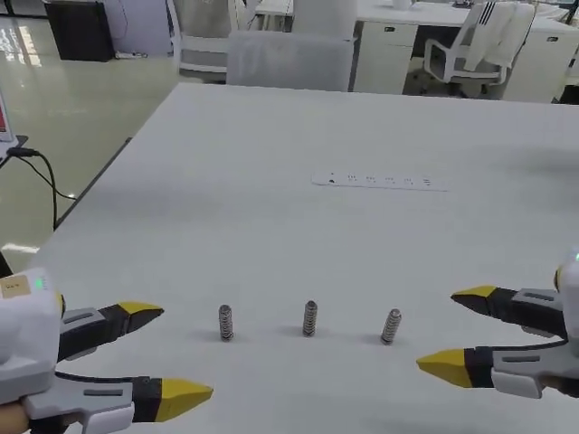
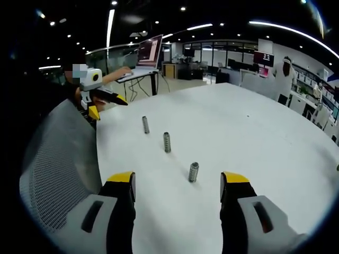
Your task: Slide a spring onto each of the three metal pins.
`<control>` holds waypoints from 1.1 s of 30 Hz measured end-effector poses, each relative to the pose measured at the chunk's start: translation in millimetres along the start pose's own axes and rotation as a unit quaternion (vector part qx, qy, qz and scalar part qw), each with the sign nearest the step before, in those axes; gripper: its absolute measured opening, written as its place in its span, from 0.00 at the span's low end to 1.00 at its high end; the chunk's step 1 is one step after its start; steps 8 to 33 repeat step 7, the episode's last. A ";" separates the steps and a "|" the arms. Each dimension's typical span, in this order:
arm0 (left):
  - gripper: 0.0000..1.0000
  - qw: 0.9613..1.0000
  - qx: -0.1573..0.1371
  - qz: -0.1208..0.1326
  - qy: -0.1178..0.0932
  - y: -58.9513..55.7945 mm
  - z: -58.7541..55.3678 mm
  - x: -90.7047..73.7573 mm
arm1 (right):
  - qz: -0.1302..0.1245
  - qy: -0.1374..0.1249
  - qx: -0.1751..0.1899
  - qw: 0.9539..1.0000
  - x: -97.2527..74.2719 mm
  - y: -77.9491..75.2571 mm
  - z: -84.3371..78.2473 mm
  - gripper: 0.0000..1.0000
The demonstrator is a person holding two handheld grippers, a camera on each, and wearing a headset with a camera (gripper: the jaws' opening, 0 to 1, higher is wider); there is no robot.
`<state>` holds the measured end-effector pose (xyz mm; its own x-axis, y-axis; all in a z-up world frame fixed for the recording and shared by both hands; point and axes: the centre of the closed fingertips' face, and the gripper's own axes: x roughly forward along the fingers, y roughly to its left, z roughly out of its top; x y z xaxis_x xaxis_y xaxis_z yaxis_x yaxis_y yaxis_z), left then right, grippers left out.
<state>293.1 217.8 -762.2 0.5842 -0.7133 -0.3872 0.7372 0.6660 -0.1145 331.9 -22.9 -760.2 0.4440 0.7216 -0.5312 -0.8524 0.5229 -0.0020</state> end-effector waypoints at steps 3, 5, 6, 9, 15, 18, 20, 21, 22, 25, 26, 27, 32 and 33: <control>0.71 1.000 0.001 0.000 -0.002 -0.5 0.9 -0.2 | -0.003 -0.002 0.000 1.000 -2.8 1.5 0.7 0.64; 0.71 1.000 0.000 0.000 -0.002 -0.8 1.0 -0.3 | -0.004 -0.003 0.000 1.000 -4.5 3.0 1.7 0.64; 0.71 1.000 0.000 0.000 -0.002 -0.8 1.0 -0.4 | -0.005 -0.003 0.000 1.000 -5.0 3.2 2.1 0.64; 0.71 1.000 0.000 0.000 -0.003 -0.8 1.3 -0.5 | -0.006 -0.004 0.000 1.000 -5.6 3.5 2.5 0.64; 0.71 1.000 0.000 0.000 -0.003 -0.8 1.3 -0.5 | -0.006 -0.004 0.000 1.000 -5.6 3.5 2.5 0.64; 0.71 1.000 0.000 0.000 -0.003 -0.8 1.3 -0.5 | -0.006 -0.004 0.000 1.000 -5.6 3.5 2.5 0.64; 0.71 1.000 0.000 0.000 -0.003 -0.8 1.3 -0.5 | -0.006 -0.004 0.000 1.000 -5.6 3.5 2.5 0.64; 0.71 1.000 0.000 0.000 -0.003 -0.8 1.3 -0.5 | -0.006 -0.004 0.000 1.000 -5.6 3.5 2.5 0.64; 0.71 1.000 0.000 0.000 -0.003 -0.8 1.3 -0.5 | -0.006 -0.004 0.000 1.000 -5.6 3.5 2.5 0.64; 0.71 1.000 0.000 0.000 -0.003 -0.8 1.3 -0.5 | -0.006 -0.004 0.000 1.000 -5.6 3.5 2.5 0.64; 0.71 1.000 0.000 0.000 -0.003 -0.8 1.3 -0.5 | -0.006 -0.004 0.000 1.000 -5.6 3.5 2.5 0.64; 0.71 1.000 0.000 0.000 -0.003 -0.8 1.3 -0.5 | -0.006 -0.004 0.000 1.000 -5.6 3.5 2.5 0.64; 0.71 1.000 0.000 0.000 -0.003 -0.8 1.3 -0.5 | -0.006 -0.004 0.000 1.000 -5.6 3.5 2.5 0.64; 0.71 1.000 0.000 0.000 -0.003 -0.8 1.3 -0.5 | -0.006 -0.004 0.000 1.000 -5.6 3.5 2.5 0.64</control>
